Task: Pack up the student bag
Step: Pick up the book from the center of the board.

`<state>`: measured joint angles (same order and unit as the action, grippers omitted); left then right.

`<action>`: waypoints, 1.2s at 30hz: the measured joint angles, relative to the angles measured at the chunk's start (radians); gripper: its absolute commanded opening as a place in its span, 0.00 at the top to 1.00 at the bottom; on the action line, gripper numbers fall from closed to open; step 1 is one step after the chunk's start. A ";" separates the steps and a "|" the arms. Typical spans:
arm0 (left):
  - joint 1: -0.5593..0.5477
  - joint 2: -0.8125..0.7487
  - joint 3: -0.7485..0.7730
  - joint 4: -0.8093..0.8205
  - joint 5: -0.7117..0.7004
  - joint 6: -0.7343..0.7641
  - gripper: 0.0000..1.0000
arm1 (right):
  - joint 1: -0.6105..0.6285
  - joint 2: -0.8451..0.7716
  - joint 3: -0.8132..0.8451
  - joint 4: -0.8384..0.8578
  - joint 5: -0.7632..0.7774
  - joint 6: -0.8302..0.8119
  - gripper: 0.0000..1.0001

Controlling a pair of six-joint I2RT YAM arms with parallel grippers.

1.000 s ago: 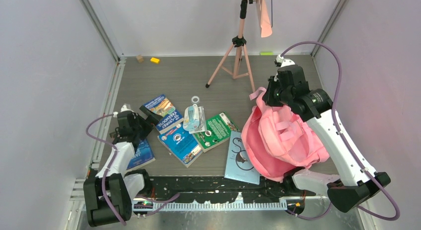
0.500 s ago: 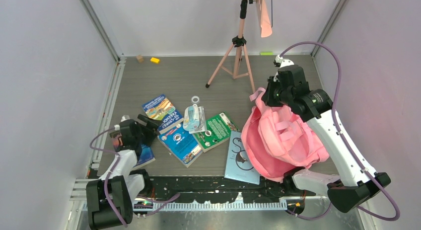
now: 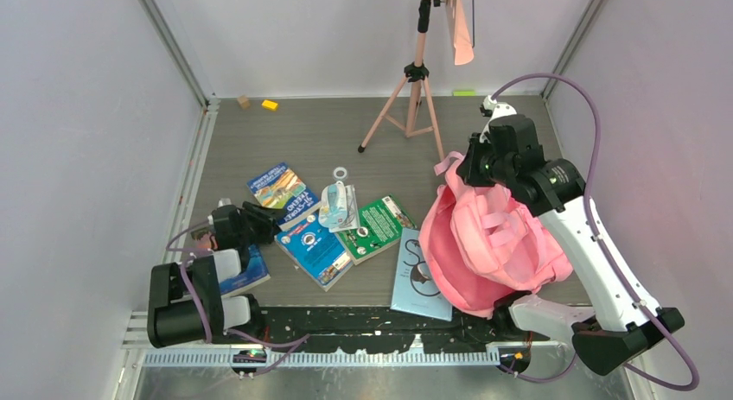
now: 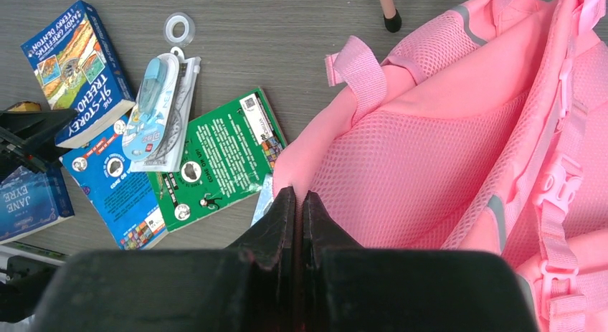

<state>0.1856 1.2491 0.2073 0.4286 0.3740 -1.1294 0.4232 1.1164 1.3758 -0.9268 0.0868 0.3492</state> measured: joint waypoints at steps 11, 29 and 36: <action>0.003 -0.067 -0.011 0.012 -0.003 0.002 1.00 | 0.000 -0.013 0.000 0.000 -0.014 0.000 1.00; -0.022 -0.296 0.356 -0.526 0.031 0.430 1.00 | 0.000 -0.016 0.000 0.015 0.031 0.026 1.00; -0.249 -0.286 0.549 -0.697 0.042 0.528 1.00 | 0.000 -0.024 0.000 0.038 0.091 0.062 1.00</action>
<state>-0.0639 0.9627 0.7559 -0.2684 0.4160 -0.6014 0.4232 1.0924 1.3758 -0.8890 0.1776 0.4114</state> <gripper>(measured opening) 0.264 0.075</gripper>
